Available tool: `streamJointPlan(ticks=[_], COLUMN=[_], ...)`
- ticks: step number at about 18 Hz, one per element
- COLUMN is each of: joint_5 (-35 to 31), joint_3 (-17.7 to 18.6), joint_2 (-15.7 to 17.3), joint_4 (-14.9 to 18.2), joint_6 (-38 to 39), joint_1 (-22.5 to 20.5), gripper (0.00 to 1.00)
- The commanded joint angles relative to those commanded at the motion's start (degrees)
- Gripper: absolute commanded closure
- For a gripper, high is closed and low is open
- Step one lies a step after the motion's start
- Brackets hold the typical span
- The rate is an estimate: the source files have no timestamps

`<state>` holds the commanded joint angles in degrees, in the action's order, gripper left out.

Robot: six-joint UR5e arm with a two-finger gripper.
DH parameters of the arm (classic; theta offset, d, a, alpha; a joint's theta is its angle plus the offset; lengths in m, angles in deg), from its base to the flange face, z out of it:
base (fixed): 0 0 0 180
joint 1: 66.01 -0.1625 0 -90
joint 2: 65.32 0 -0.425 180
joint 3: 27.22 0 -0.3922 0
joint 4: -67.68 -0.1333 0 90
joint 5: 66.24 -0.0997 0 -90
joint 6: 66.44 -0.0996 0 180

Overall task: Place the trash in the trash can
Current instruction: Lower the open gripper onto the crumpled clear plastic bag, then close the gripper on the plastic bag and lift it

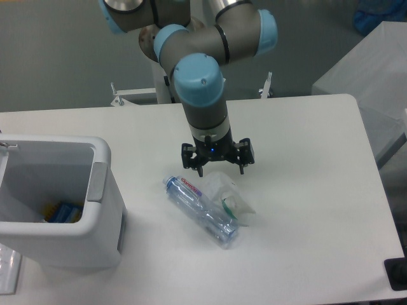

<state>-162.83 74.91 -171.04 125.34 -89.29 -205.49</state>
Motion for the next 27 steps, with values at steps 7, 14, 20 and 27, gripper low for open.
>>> streamJointPlan(ticks=[7,14,20,27], joint_5=[-0.4,-2.7,-2.5,-2.0], joint_3=[-0.5,-0.4,-0.5,-0.3], joint_2=[-5.4,-7.4,-7.4,-6.0], joint_4=[-4.2,-4.6,-4.7,-4.3], joint_6=[1.8,0.7,0.8,0.7], joint_1=[-0.1,-0.2,-0.2,-1.1], gripper=[0.00,0.36,0.79,0.99])
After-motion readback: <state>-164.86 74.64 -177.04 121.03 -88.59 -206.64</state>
